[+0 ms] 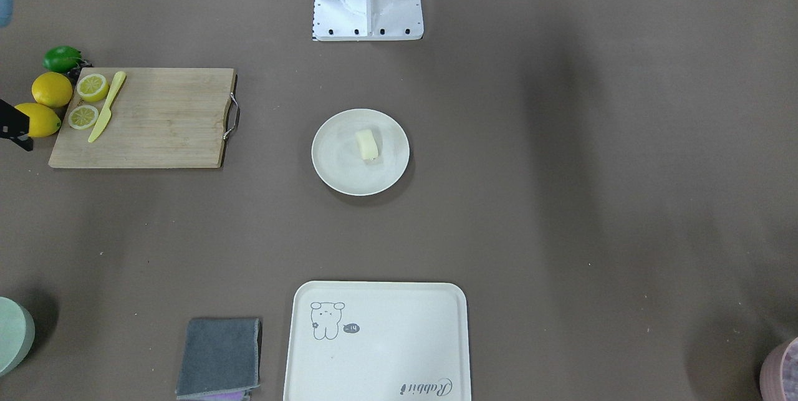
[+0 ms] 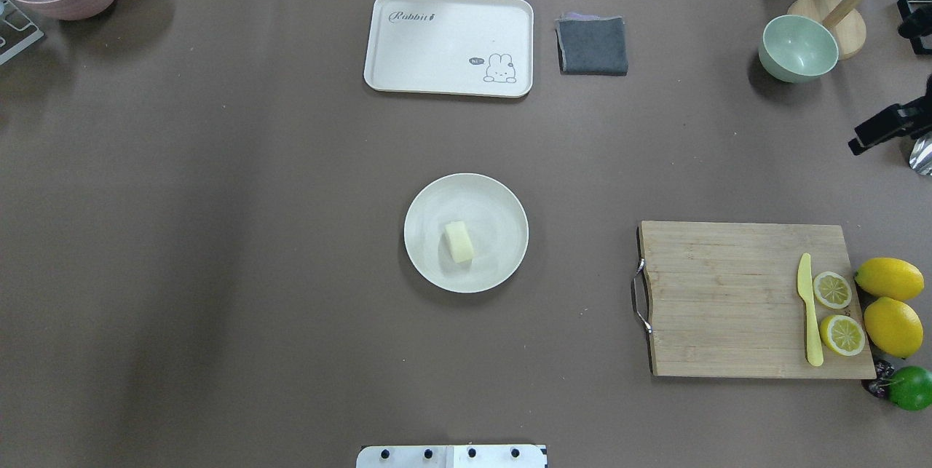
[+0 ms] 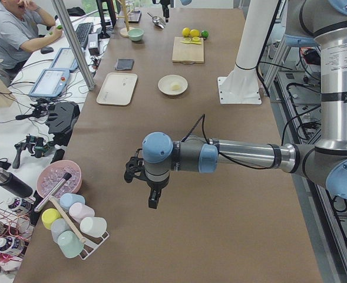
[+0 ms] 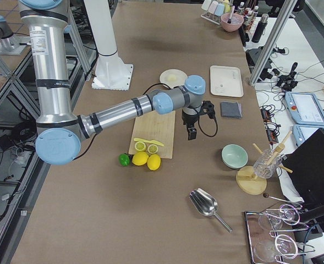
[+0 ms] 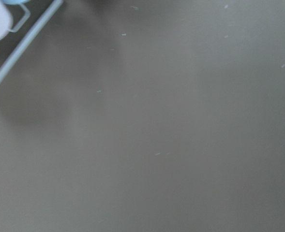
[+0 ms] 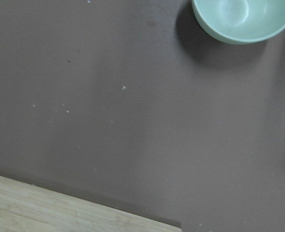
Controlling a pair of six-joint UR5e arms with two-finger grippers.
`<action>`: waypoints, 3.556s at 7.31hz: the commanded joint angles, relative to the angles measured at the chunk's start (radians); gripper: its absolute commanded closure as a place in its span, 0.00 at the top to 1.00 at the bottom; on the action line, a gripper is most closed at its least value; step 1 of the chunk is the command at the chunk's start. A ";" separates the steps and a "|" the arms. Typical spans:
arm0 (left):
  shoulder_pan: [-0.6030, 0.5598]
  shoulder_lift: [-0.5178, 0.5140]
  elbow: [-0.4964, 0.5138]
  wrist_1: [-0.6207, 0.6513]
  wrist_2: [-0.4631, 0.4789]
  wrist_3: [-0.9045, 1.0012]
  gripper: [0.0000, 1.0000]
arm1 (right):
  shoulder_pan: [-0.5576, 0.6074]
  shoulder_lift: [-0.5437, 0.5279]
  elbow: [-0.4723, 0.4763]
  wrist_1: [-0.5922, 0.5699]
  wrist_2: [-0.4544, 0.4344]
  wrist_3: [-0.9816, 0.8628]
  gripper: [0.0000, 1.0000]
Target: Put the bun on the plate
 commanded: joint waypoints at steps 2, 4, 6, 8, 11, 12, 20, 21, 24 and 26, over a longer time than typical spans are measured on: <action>-0.009 0.027 -0.002 -0.018 0.056 0.018 0.98 | 0.092 -0.147 -0.021 0.053 0.054 -0.231 1.00; -0.011 0.038 -0.011 -0.013 0.047 0.012 0.98 | 0.126 -0.152 -0.019 0.052 0.066 -0.235 1.00; -0.011 0.037 -0.010 -0.012 0.046 0.016 0.98 | 0.127 -0.158 -0.022 0.043 0.077 -0.237 1.00; -0.011 0.037 -0.007 -0.016 0.044 0.013 0.98 | 0.155 -0.173 -0.027 0.042 0.197 -0.237 1.00; -0.006 0.021 -0.008 -0.016 0.049 0.016 0.98 | 0.155 -0.190 -0.025 0.046 0.186 -0.237 1.00; -0.002 0.021 -0.004 -0.015 0.049 0.016 0.98 | 0.155 -0.190 -0.025 0.047 0.186 -0.237 1.00; -0.003 0.003 -0.017 -0.013 0.043 0.010 0.98 | 0.192 -0.213 -0.042 0.053 0.105 -0.257 1.00; -0.006 0.007 -0.037 -0.008 0.035 0.010 0.98 | 0.196 -0.221 -0.036 0.050 0.077 -0.333 1.00; -0.005 0.007 -0.031 -0.013 0.030 0.009 0.98 | 0.198 -0.220 -0.045 0.042 0.026 -0.343 1.00; -0.009 0.015 -0.029 -0.016 0.029 0.012 0.98 | 0.196 -0.212 -0.047 0.042 0.025 -0.344 1.00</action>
